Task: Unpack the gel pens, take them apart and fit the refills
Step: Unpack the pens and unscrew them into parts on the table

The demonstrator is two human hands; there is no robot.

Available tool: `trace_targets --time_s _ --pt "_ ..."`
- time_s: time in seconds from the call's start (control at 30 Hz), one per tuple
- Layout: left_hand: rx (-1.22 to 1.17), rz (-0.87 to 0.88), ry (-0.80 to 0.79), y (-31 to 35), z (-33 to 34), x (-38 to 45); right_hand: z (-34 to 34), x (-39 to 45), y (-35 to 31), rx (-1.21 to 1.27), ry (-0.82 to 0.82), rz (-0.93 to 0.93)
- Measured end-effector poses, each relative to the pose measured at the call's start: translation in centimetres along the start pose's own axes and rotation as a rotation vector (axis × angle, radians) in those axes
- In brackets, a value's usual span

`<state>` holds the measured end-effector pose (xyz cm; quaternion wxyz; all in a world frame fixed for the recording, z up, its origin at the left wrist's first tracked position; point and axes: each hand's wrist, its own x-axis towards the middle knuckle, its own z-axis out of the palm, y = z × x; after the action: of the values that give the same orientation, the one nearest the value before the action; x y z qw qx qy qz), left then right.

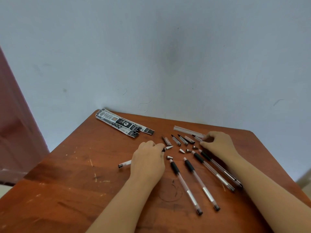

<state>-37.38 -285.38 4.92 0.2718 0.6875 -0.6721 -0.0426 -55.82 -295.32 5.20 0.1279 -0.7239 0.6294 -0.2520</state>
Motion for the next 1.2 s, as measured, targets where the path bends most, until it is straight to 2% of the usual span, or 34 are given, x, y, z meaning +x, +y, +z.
trace_targets --time_s 0.3,0.5,0.6,0.7,0.87,1.07,1.2 --pt "-0.011 0.018 0.040 0.1 0.7 0.3 0.4 0.6 0.4 0.033 0.002 -0.007" --pt "-0.063 0.162 0.096 0.2 0.7 0.2 -2.8 -1.9 -0.6 0.140 0.092 -0.083" --pt "-0.086 0.278 0.101 0.9 0.4 -0.3 -4.5 -5.1 -1.9 0.268 -0.045 -0.160" --pt "-0.078 0.453 0.085 1.4 0.6 -0.7 -4.2 -8.1 -2.9 0.254 -0.226 -0.245" --pt "-0.130 0.607 0.133 1.5 1.5 -1.3 -2.4 -9.2 -2.4 0.269 -0.245 -0.297" --pt "-0.159 0.632 0.121 2.2 1.7 -1.6 -2.6 -9.2 -1.4 0.390 -0.212 -0.307" --pt "-0.218 0.586 0.057 2.4 1.3 -1.9 -2.6 -9.4 -1.4 0.347 -0.183 -0.397"
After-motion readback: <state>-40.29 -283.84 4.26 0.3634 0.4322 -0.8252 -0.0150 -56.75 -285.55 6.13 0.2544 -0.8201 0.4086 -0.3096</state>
